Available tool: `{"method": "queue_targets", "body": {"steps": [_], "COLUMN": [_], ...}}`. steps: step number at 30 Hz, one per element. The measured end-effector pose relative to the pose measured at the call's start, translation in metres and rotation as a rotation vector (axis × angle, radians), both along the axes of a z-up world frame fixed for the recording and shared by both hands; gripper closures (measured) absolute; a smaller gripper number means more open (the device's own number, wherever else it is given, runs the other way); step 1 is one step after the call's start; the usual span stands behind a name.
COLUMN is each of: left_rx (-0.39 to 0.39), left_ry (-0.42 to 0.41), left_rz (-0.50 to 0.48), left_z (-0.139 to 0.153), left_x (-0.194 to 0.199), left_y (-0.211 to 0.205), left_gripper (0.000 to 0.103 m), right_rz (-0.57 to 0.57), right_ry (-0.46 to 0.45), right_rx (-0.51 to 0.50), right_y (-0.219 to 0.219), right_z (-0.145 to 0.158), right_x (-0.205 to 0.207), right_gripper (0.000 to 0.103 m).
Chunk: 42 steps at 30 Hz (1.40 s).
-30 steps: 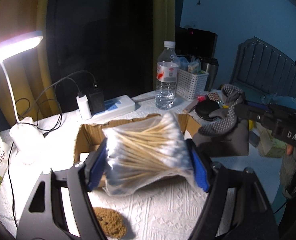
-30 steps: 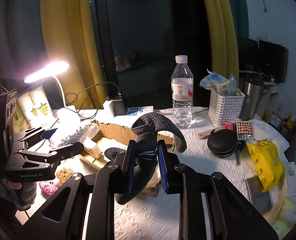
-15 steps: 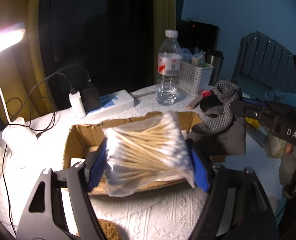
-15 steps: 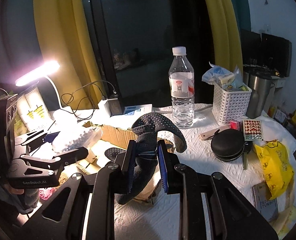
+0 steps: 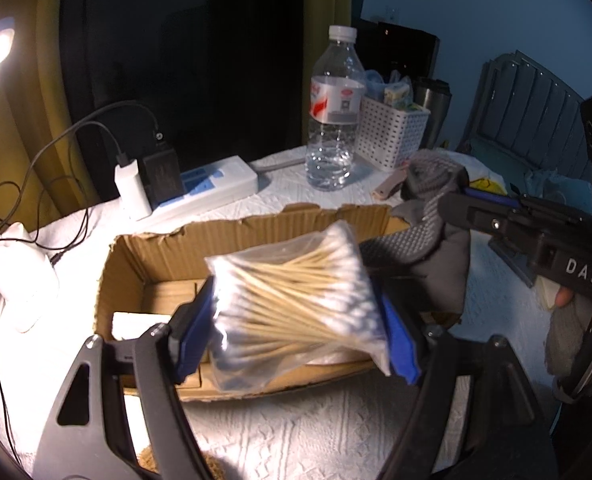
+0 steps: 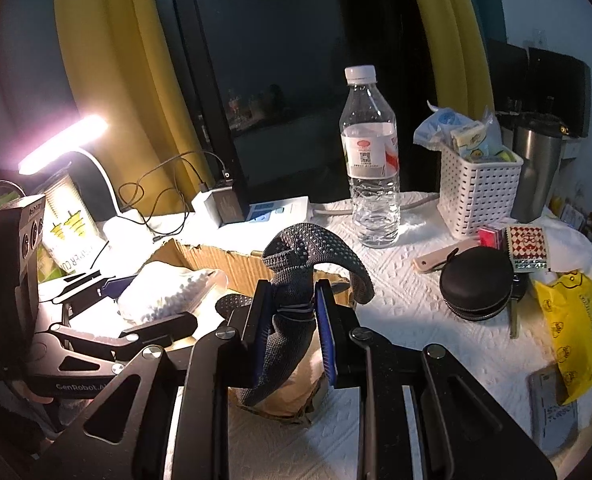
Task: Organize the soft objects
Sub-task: 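Lower the cotton swabs into the box with the left gripper while the right gripper carries the glove there, then open both grippers and withdraw them from the box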
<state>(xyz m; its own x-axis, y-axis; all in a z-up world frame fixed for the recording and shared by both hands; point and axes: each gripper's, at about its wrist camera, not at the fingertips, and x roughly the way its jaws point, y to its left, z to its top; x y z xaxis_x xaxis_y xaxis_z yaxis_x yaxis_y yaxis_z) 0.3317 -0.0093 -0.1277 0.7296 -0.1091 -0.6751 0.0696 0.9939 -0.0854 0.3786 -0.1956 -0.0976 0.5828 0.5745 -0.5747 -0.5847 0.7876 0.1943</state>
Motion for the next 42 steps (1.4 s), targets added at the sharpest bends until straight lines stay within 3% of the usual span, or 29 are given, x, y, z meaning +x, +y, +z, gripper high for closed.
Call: {"method": "queue_targets", "body": {"steps": [5,12,42], "left_rx": [0.003,-0.007,-0.033], "left_ry": [0.005,-0.023,-0.173], "left_rz": [-0.011,-0.018,0.013], "left_z": [-0.001,0.006,0.045], "left_x": [0.000,-0.006,-0.100], "left_y": [0.000,0.001,0.034], "left_gripper": [0.024,0.014,0.014], "right_rz": [0.003,-0.006,0.005], "right_ry": [0.014,0.010,-0.082], "right_rx": [-0.008,-0.012,-0.061], "right_y": [0.005,0.004,0.028], "right_z": [-0.004,-0.002,0.035], "right_x": [0.002,-0.001,-0.083], "right_gripper": [0.065,0.065,0.065]}}
